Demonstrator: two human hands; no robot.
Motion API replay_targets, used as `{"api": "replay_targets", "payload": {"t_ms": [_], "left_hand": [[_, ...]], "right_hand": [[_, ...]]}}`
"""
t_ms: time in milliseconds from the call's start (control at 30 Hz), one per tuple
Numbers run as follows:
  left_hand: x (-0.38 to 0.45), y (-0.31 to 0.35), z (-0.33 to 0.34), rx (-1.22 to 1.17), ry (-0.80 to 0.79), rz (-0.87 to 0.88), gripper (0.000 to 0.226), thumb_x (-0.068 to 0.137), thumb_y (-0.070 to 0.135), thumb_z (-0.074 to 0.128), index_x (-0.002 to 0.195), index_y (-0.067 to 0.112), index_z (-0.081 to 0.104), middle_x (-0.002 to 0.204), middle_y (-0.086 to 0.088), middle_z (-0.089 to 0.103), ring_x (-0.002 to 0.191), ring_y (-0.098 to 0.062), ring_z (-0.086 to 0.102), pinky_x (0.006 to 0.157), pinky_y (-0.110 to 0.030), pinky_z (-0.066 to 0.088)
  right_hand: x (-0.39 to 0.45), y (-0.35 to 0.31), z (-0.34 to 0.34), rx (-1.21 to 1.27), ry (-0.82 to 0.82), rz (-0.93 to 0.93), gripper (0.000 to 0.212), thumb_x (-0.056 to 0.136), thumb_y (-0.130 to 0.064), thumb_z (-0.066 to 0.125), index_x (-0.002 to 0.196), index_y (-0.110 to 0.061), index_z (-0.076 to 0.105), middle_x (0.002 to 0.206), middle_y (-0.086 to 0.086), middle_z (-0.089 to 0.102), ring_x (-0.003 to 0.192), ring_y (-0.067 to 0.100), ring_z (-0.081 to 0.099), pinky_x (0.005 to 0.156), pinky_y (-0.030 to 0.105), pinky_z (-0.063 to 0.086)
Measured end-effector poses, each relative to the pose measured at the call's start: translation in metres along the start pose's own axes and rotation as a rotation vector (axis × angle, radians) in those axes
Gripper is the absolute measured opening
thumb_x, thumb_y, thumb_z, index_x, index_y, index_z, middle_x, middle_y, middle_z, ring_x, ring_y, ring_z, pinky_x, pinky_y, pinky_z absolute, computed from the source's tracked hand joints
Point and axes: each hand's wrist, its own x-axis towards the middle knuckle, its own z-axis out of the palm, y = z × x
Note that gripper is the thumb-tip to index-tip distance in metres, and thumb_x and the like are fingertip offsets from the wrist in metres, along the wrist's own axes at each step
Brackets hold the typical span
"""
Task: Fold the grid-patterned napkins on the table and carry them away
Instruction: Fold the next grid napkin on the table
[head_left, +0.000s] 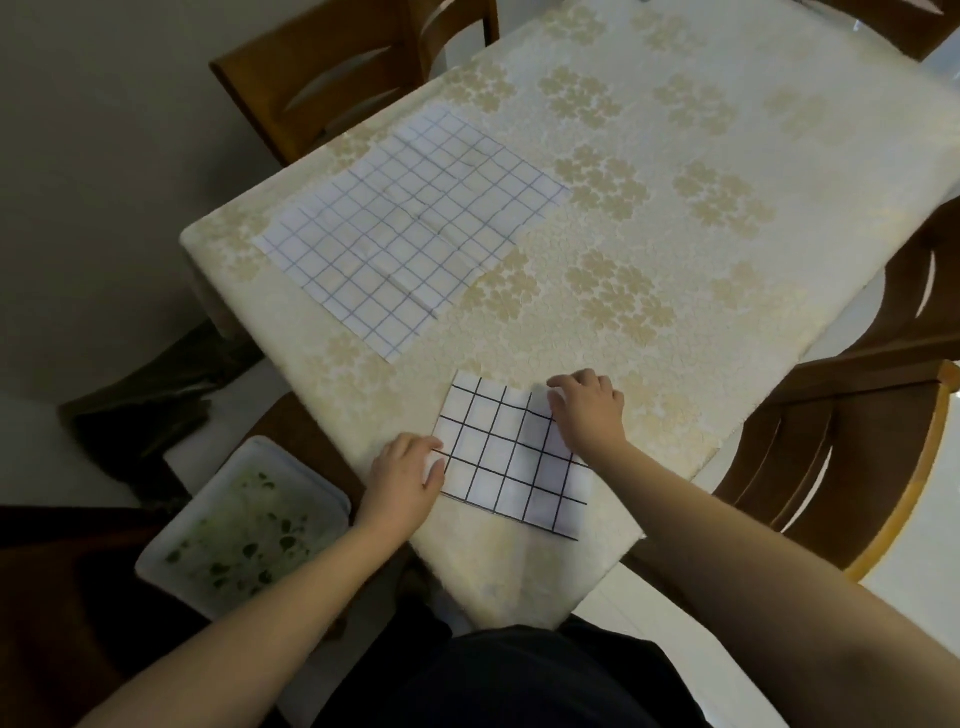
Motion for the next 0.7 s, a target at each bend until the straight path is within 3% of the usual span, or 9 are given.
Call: {"api": "replay_targets", "payload": {"t_ms": [67,133,233,300,500,600,700], "left_hand": [[-0.015,0.015,0.006,-0.169,-0.118,-0.144,0.013,0.095,0.024,0.055,0.101,0.02,0.066,0.097,0.003,0.064,0.086,-0.015,0.061,0.08,-0.034,0.053],[-0.027,0.027,0.014,-0.322,-0.257,-0.33,0.015,0.096,0.021,0.054,0.087,0.02,0.066,0.081,0.004,0.068,0.069,-0.011,0.062,0.065,-0.027,0.052],[-0.039,0.041,0.026,-0.648,-0.368,-0.691,0.017,0.098,0.014,0.052,0.092,0.007,0.066,0.074,-0.008,0.069,0.056,-0.016,0.059,0.049,-0.023,0.046],[-0.043,0.047,0.033,-0.748,-0.357,-0.802,0.016,0.098,0.012,0.052,0.098,0.001,0.064,0.075,-0.012,0.068,0.055,-0.018,0.058,0.046,-0.023,0.044],[-0.043,0.058,0.044,-0.781,-0.242,-0.82,0.019,0.095,0.02,0.058,0.112,0.012,0.062,0.097,-0.008,0.065,0.073,-0.02,0.062,0.059,-0.028,0.054],[-0.035,0.065,0.042,-0.787,-0.135,-0.792,0.022,0.095,0.018,0.059,0.117,0.019,0.055,0.104,-0.001,0.06,0.081,-0.018,0.062,0.059,-0.026,0.054],[-0.024,0.068,0.042,-0.816,-0.041,-0.78,0.029,0.095,0.013,0.058,0.122,0.018,0.049,0.101,-0.003,0.058,0.08,-0.018,0.062,0.062,-0.028,0.055]], "right_hand": [[0.018,-0.005,-0.007,-0.017,-0.108,-0.006,0.034,0.102,-0.036,0.04,0.127,-0.024,0.059,0.128,0.009,0.053,0.119,0.032,0.045,0.097,0.043,0.033],[0.032,-0.009,-0.009,-0.033,-0.218,0.022,0.034,0.101,-0.039,0.041,0.125,-0.024,0.06,0.126,0.01,0.053,0.118,0.033,0.046,0.098,0.044,0.035],[0.041,-0.013,-0.009,-0.053,-0.307,0.032,0.036,0.096,-0.049,0.046,0.115,-0.024,0.063,0.12,0.01,0.056,0.113,0.033,0.049,0.095,0.043,0.037],[0.044,-0.015,-0.007,-0.076,-0.338,0.018,0.038,0.092,-0.058,0.05,0.102,-0.024,0.064,0.112,0.008,0.055,0.108,0.031,0.05,0.09,0.04,0.037],[0.039,-0.009,-0.007,-0.043,-0.333,0.043,0.035,0.088,-0.058,0.057,0.088,-0.023,0.06,0.102,0.005,0.057,0.101,0.029,0.053,0.083,0.035,0.04],[0.036,0.003,-0.013,0.116,-0.35,0.119,0.03,0.089,-0.049,0.061,0.078,-0.022,0.055,0.082,0.002,0.06,0.084,0.024,0.059,0.071,0.032,0.044],[0.027,0.021,-0.022,0.286,-0.355,0.184,0.033,0.091,-0.037,0.064,0.068,-0.018,0.051,0.064,-0.001,0.054,0.06,0.016,0.052,0.053,0.024,0.041]]}}
